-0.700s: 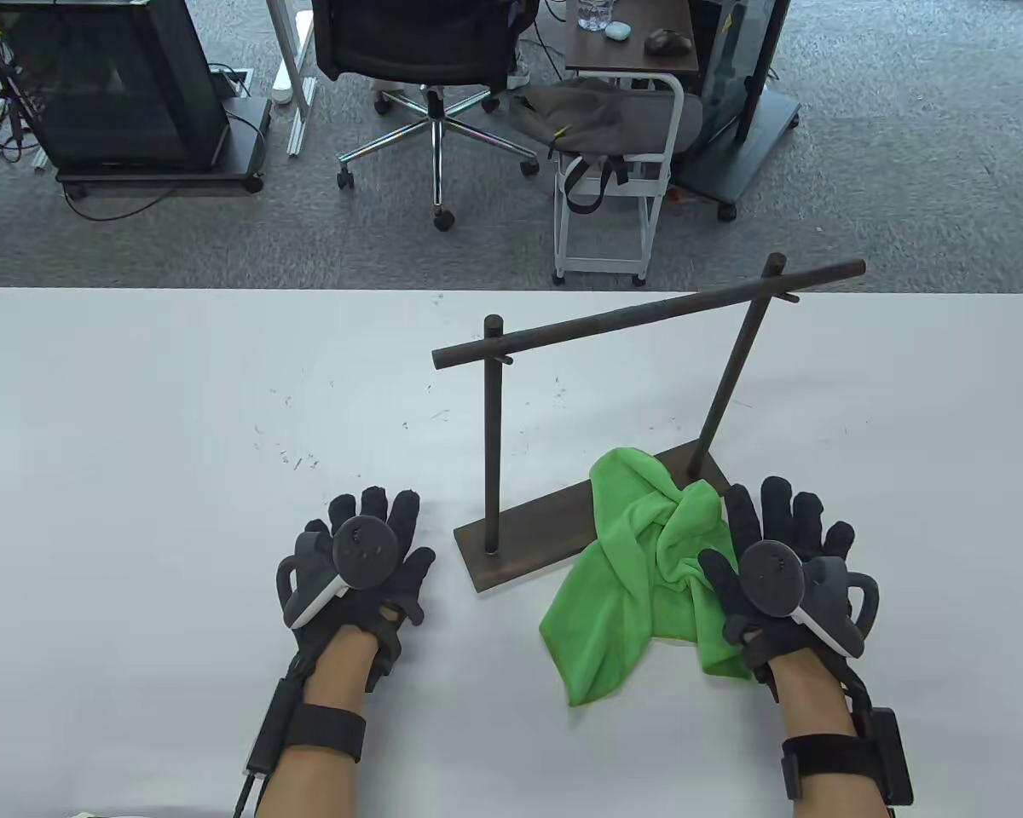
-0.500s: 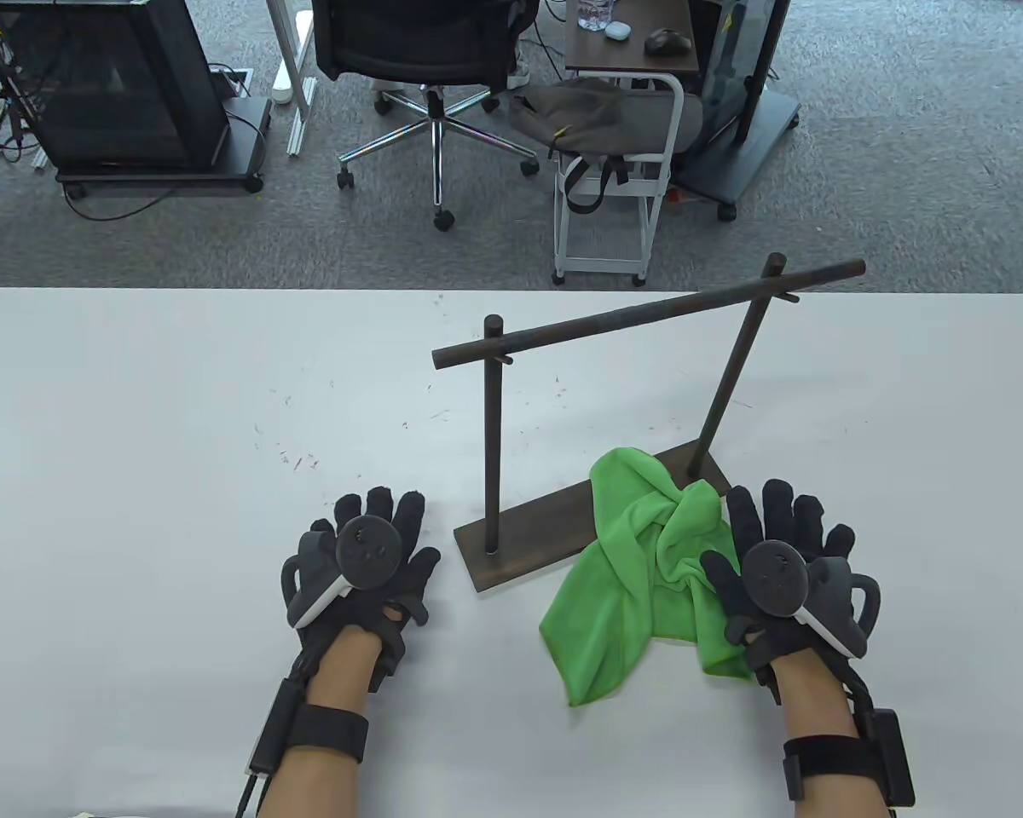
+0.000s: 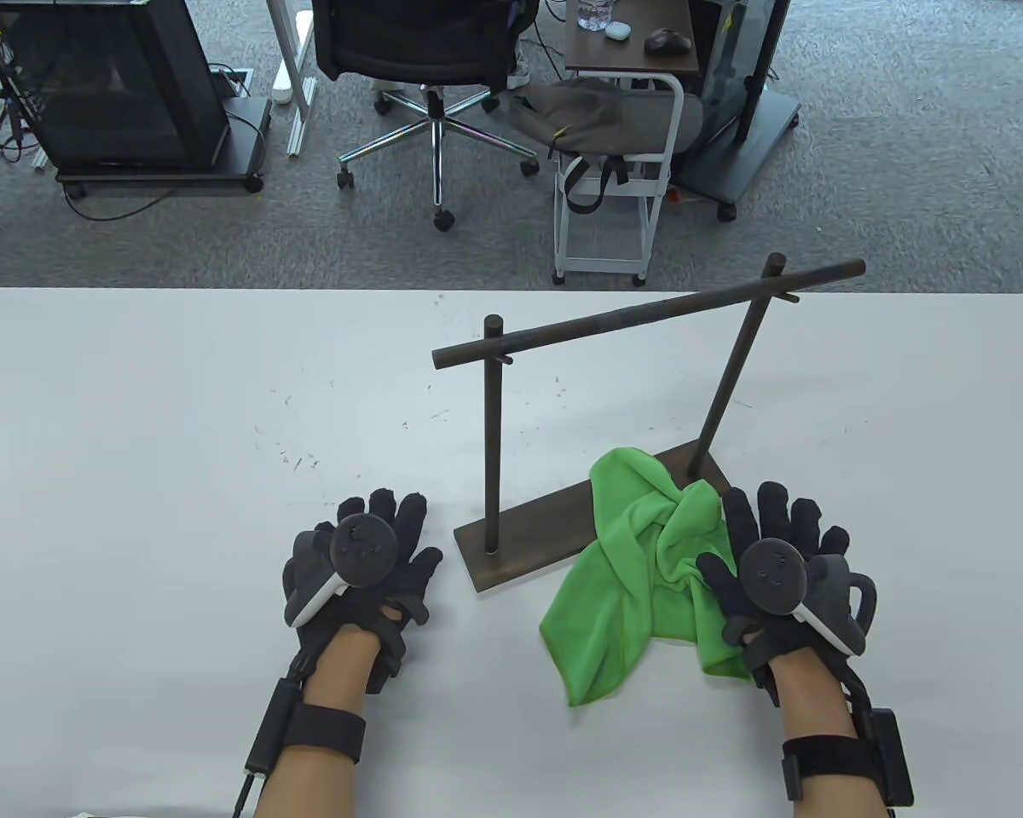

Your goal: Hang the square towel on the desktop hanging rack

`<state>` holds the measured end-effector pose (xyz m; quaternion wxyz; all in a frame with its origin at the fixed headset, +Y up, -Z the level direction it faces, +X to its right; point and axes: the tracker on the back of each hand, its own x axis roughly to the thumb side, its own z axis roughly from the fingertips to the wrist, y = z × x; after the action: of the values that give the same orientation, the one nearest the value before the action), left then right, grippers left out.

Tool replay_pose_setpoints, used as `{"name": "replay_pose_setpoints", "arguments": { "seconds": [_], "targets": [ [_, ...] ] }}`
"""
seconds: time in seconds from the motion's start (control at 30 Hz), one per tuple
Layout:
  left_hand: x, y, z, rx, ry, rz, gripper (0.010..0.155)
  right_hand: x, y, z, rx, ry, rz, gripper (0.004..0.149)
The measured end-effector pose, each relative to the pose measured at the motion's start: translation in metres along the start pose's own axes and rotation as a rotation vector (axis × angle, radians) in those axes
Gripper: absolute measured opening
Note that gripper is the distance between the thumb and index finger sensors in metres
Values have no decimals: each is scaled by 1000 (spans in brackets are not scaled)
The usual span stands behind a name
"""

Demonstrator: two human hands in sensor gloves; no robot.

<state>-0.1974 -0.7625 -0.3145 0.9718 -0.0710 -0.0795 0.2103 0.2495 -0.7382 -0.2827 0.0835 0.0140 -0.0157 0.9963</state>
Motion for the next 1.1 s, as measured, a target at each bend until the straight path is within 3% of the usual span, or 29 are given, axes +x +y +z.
{"name": "replay_pose_setpoints", "arguments": {
  "seconds": [0.57,0.77,0.9,1.1],
  "targets": [
    [4,-2,1,-24,-22,36,71,3,0,1,67,-15,-57,85],
    [5,-3,1,-29,-20,41,71,5,9,1,253,4,-55,96],
    [5,-4,0,-50,-13,19,71,5,18,-2,384,29,56,100],
    [6,-3,1,-43,-26,44,71,6,18,-3,355,26,129,85]
  ]
}}
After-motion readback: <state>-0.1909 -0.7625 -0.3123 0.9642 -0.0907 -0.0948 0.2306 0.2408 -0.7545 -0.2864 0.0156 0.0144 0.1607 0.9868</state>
